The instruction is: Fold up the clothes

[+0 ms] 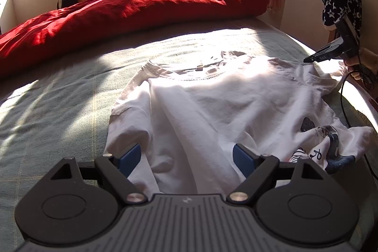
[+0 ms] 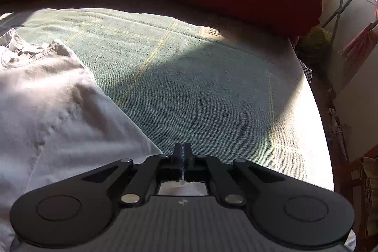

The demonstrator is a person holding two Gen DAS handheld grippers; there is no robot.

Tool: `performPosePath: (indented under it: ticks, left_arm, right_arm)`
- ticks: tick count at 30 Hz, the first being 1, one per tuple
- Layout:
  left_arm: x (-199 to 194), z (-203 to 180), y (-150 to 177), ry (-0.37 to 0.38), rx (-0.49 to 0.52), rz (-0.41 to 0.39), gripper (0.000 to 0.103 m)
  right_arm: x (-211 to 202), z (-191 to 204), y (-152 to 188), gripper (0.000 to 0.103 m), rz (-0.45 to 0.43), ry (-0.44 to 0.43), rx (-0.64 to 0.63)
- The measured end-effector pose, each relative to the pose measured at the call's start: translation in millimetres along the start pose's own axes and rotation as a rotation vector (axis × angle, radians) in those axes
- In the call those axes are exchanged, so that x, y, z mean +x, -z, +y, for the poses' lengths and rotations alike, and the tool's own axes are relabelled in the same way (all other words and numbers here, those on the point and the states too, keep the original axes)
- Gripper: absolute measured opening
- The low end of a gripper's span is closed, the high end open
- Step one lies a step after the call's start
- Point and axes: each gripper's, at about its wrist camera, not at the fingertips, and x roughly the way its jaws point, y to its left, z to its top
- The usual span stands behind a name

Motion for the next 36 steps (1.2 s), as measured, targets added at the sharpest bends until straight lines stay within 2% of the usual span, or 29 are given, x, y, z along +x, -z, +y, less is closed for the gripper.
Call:
performPosePath:
  ticks: [6, 7, 9, 14, 17, 18, 22, 27, 29, 32, 36]
  left_arm:
    - [-24.1, -0.4, 3.1, 0.002, -0.006, -0.028, 0.085]
    - [-31.0, -0.6, 4.5, 0.006, -0.008, -0.036, 0.085]
    - [-43.4, -1.0, 8.6, 0.011, -0.008, -0.047, 0.085]
    - [-66.6, -0.3, 20.5, 0.010, -0.013, -0.055, 0.085]
    - [-73.4, -0.6, 25.8, 0.016, -0.021, -0.060, 0.085]
    - [-73.4, -1.0, 26.6, 0.016, -0.023, -0.058, 0.085]
    - [-67.5, -5.3, 24.9, 0.013, -0.023, -0.044, 0.086]
    - [-52.1, -17.0, 13.8, 0.015, 0.005, -0.027, 0.086]
    - [-43.1, -21.9, 8.0, 0.010, 0.015, -0.013, 0.086]
    - [-29.1, -29.4, 0.2, 0.006, 0.030, 0.007, 0.086]
    - [-13.4, -38.2, -8.8, 0.017, 0.043, 0.024, 0.086]
  right_arm:
    - [-54.7, 15.7, -3.0, 0.031, -0.053, -0.041, 0.048]
    - [-69.0, 23.5, -5.3, 0.042, -0.063, -0.042, 0.047]
    - [-95.8, 38.0, -7.0, 0.055, -0.085, -0.036, 0.038]
    - [-157.4, 57.4, -3.0, 0.059, -0.139, 0.028, -0.045]
    - [-183.0, 31.6, 4.9, 0.061, -0.152, 0.071, 0.034]
    - [-188.2, 14.3, 10.0, 0.062, -0.151, 0.089, 0.099]
    - [-178.6, -60.6, 48.0, 0.065, -0.105, 0.072, 0.410]
    - [-132.0, -134.7, 121.6, 0.066, -0.079, 0.015, 0.784]
    - [-112.9, -148.9, 141.0, 0.066, -0.077, 0.037, 0.847]
    - [-87.2, -161.7, 152.1, 0.066, -0.090, 0.020, 0.900]
    - [-62.5, -173.8, 138.2, 0.066, -0.125, 0.000, 0.896]
